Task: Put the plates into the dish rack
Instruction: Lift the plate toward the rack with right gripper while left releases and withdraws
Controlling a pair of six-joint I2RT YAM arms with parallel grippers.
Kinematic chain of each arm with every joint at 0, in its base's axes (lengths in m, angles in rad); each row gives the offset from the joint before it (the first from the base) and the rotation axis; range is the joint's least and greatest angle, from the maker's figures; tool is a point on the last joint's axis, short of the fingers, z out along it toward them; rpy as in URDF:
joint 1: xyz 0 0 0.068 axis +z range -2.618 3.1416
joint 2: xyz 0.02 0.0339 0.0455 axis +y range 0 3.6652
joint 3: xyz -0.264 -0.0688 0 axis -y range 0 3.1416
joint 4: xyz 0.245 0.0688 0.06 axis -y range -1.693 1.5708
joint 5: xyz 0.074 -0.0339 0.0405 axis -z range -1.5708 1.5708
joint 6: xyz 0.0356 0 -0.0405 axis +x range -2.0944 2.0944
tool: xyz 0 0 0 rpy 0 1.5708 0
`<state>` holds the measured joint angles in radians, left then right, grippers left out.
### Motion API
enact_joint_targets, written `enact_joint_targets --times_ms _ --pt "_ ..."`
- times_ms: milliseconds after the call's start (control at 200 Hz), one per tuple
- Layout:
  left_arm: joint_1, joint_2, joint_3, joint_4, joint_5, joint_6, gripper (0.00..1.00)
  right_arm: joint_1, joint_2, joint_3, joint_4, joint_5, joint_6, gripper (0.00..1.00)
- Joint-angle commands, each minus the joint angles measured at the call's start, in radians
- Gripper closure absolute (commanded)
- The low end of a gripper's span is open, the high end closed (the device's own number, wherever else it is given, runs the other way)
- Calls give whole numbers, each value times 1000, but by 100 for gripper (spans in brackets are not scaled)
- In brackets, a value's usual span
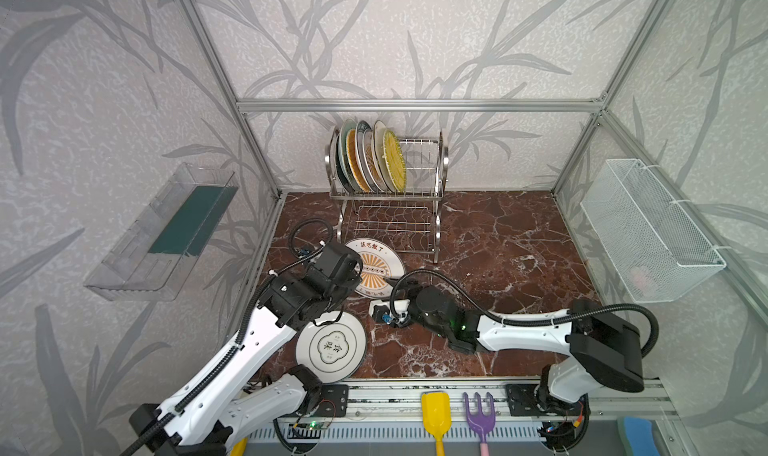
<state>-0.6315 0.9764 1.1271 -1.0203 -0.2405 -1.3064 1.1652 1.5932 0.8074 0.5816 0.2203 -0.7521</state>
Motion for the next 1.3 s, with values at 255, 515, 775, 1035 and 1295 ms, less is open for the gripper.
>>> enact_joint_targets --times_ms 255,515,775,1035,1295 --pt "-10 -1 45 -28 -66 -29 100 5 55 55 65 12 14 60" --pt "-11 10 51 -27 -57 -19 100 5 72 79 70 7 8 87" --pt "-9 -9 44 -13 -68 44 73 17 36 65 88 24 14 100" --pt "24 -130 68 25 -128 282 1 16 -77 18 67 94 79 100" --pt "36 -472 -65 312 -72 752 1 17 -309 101 -252 85 350 100"
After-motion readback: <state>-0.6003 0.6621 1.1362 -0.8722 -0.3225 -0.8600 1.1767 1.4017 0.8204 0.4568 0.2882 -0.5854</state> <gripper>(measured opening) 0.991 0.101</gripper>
